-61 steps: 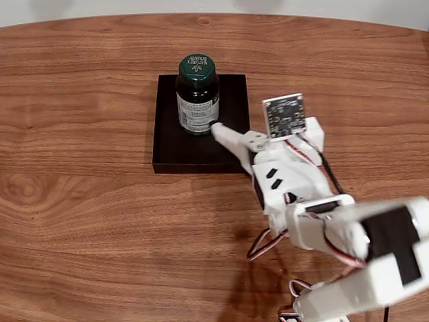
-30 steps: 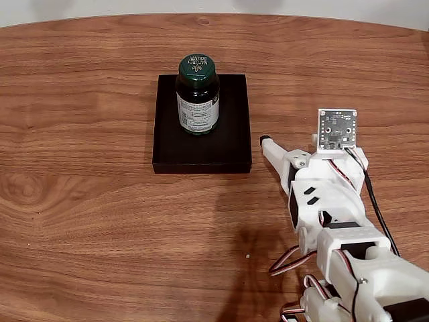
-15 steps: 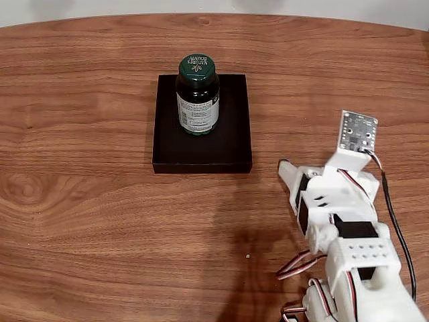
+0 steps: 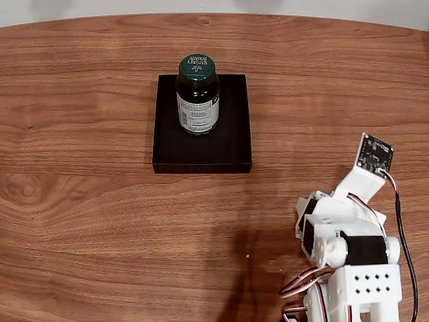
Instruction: Pick up the pill bottle and place it in the black box.
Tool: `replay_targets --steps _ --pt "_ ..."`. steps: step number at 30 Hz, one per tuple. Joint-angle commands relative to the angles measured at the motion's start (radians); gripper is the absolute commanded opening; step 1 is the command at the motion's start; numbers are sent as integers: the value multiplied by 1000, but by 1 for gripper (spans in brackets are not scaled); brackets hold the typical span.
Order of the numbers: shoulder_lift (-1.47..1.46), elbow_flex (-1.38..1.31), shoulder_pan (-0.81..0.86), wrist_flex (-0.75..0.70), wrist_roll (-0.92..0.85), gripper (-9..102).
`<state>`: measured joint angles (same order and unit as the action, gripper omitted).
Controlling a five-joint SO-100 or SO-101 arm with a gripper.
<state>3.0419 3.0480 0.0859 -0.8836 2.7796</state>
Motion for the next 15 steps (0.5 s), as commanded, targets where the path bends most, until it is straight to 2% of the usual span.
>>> replay_targets --steps 1,7,15 --pt "140 -18 -8 -147 -83 4" --pt "267 -18 -5 -324 -172 1" --pt "295 -18 9 -367 -186 0"
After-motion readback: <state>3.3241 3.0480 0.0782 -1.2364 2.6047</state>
